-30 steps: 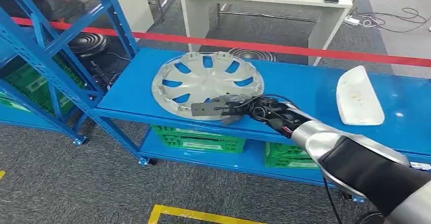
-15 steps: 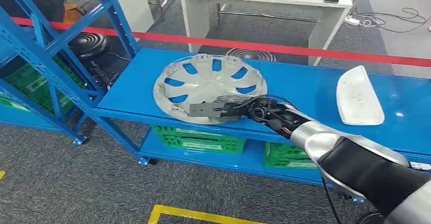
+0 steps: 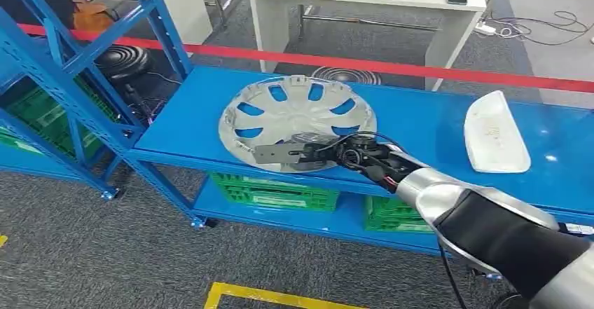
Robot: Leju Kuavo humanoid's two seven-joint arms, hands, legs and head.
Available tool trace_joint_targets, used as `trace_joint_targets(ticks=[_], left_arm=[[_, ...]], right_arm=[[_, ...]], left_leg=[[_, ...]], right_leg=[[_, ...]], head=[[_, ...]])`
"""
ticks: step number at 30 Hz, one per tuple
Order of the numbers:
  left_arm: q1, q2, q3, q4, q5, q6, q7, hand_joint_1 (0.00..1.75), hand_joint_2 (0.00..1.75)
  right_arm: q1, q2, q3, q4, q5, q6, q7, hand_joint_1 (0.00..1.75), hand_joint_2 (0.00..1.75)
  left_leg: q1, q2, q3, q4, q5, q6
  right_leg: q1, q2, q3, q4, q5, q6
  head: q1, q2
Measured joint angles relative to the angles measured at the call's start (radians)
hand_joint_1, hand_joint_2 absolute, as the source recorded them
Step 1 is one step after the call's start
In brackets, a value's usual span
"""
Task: Take the parts from the cabinet and place them on the table.
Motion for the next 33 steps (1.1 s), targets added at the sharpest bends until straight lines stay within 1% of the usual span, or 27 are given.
trace_joint_targets(ticks=[2, 18, 22, 25, 27, 29, 33], left_arm=[[0.0, 0.0, 0.0, 0.0, 0.0, 0.0, 0.0, 0.0, 1.75], [0.001, 0.0, 0.0, 0.0, 0.008, 0.0, -0.004, 0.0, 1.75], [0.003, 0.0, 0.002, 0.0, 0.023, 0.018, -0.015, 0.0, 1.75], [0.005, 0.0, 0.006, 0.0, 0.03, 0.021, -0.018, 0.0, 1.75], [0.006, 0.0, 0.008, 0.0, 0.033, 0.025, -0.019, 0.0, 1.75], [0.008, 0.0, 0.01, 0.0, 0.036, 0.031, -0.019, 0.0, 1.75], [0.01, 0.001, 0.01, 0.0, 0.039, 0.038, -0.022, 0.0, 1.75]], right_arm=[[0.0, 0.0, 0.0, 0.0, 0.0, 0.0, 0.0, 1.75, 1.75], [0.003, 0.0, 0.0, -0.011, -0.013, -0.006, 0.009, 1.75, 1.75], [0.006, 0.0, 0.0, -0.014, -0.014, -0.008, 0.011, 1.75, 1.75], [0.016, 0.0, -0.012, -0.023, -0.072, -0.029, -0.038, 1.75, 1.75], [0.027, 0.0, -0.028, -0.033, -0.141, -0.057, -0.098, 1.75, 1.75], [0.038, 0.0, -0.064, -0.052, -0.219, -0.084, -0.156, 1.75, 1.75], [0.063, -0.002, -0.131, -0.127, -0.379, -0.129, -0.23, 1.75, 1.75]], left_leg=[[0.0, 0.0, 0.0, 0.0, 0.0, 0.0], [0.0, 0.0, 0.0, 0.0, 0.0, 0.0], [0.0, 0.0, 0.0, 0.0, 0.0, 0.0], [0.0, 0.0, 0.0, 0.0, 0.0, 0.0], [0.0, 0.0, 0.0, 0.0, 0.0, 0.0], [0.0, 0.001, 0.0, 0.0, 0.0, 0.0], [0.0, 0.002, 0.0, 0.0, 0.0, 0.0]], right_leg=[[0.0, 0.0, 0.0, 0.0, 0.0, 0.0], [0.0, 0.0, 0.0, 0.0, 0.0, 0.0], [0.0, 0.0, 0.0, 0.0, 0.0, 0.0], [0.0, 0.0, 0.0, 0.0, 0.0, 0.0], [0.0, 0.0, 0.0, 0.0, 0.0, 0.0], [0.0, 0.001, 0.0, 0.0, 0.0, 0.0], [0.0, 0.002, -0.001, 0.0, 0.0, 0.0]], head=[[0.0, 0.0], [0.0, 0.0], [0.0, 0.0], [0.0, 0.0], [0.0, 0.0], [0.001, 0.0], [0.0, 0.0]])
